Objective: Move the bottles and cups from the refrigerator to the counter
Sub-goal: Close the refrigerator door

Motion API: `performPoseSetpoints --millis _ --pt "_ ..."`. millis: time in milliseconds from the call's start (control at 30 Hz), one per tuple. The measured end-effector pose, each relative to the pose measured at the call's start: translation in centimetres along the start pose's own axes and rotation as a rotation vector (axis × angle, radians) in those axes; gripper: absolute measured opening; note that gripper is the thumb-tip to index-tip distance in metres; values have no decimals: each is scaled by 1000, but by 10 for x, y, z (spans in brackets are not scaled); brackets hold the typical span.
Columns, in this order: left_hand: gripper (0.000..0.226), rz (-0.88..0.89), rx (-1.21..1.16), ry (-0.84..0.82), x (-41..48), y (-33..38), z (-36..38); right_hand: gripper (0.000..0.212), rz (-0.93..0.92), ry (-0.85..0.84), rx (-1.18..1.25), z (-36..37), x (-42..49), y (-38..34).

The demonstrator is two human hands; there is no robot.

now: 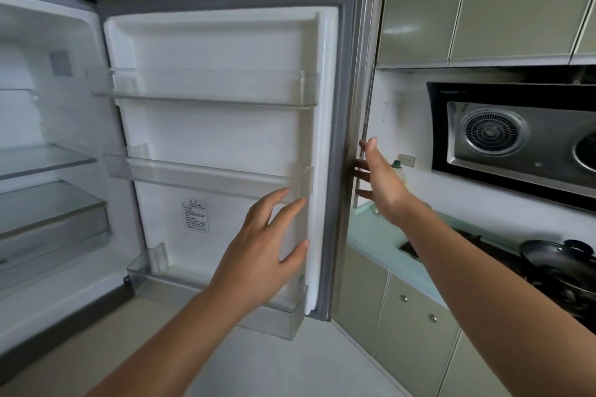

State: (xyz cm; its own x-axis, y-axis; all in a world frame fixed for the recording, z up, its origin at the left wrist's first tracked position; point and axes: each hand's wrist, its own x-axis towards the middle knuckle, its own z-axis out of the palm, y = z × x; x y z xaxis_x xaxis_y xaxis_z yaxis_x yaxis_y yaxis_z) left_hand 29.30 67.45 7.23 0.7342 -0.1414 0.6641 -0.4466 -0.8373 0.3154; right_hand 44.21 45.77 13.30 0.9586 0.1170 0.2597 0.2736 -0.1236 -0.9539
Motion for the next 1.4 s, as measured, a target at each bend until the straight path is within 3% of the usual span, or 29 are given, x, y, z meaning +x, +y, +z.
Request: performPoseSetpoints --millis 67,300,500,600,767,1067,1400 --pt "61 -38 10 -1 -5 8 1 67 -2 -17 14 -3 -3 1" --pt "62 -165 5 45 -42 35 11 71 -54 -132 -11 -15 -28 -13" --pt "62 -237 18 130 -72 54 5 61 -156 -274 -25 -2 -55 -27" --pt "62 -273 28 197 -82 58 -5 64 -240 -388 -57 13 -69 -35" --pt "64 -304 79 300 -104 69 -32 44 -478 -513 -9 53 -94 -55" --pt "67 -414 224 433 -160 51 -101 71 -968 -477 -8 160 -143 -86" --pt "75 -601 242 491 -227 -32 -196 78 -1259 -352 -11 329 -190 -121"
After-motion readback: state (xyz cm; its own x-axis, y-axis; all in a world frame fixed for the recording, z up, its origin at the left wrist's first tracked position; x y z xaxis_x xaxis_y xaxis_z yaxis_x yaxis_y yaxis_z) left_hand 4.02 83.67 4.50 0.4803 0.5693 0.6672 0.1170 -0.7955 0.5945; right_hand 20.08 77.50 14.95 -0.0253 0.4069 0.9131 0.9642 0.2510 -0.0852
